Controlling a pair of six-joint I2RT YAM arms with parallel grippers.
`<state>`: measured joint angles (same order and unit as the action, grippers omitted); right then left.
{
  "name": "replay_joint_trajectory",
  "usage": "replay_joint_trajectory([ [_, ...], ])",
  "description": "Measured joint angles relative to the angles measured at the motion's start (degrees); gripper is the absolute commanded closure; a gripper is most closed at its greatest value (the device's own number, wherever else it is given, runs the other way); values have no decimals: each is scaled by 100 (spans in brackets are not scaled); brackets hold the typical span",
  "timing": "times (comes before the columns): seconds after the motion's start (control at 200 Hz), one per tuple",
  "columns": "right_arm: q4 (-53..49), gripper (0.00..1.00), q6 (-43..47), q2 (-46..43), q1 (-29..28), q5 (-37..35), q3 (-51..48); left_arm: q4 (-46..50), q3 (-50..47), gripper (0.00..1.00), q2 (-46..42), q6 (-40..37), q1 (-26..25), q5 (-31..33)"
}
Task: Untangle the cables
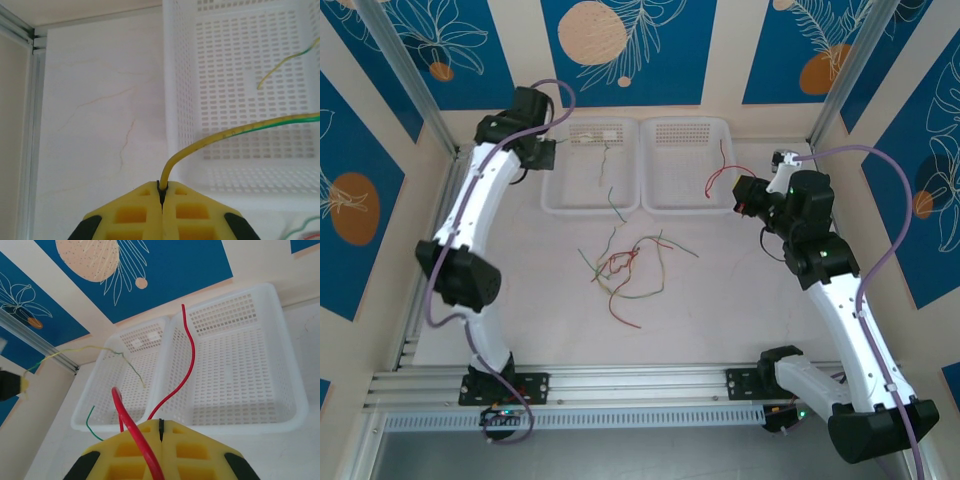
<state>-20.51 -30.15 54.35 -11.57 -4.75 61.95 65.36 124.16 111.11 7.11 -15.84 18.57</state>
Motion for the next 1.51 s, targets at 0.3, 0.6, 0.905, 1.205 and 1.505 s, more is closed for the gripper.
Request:
replay_joint_trajectory([
  [0.3, -7, 100, 4, -57, -42, -111, -48, 96, 1574, 91, 2177, -105, -79, 118],
  [0.6, -22, 100, 44, -146, -44, -181, -59, -492, 1403, 68, 2682, 411, -109, -560],
  [0.905, -11, 98, 44, -146, -44, -197, -68, -599, 1403, 22, 2586, 420, -149, -614],
  [1.205, -15, 100, 44, 44, -48, -170, -83, -197, 1381, 9, 1491, 92, -155, -728],
  [1.505, -144, 100, 39, 474, -125, -81, 120, -48, 1266, 12, 101, -20, -138, -649],
])
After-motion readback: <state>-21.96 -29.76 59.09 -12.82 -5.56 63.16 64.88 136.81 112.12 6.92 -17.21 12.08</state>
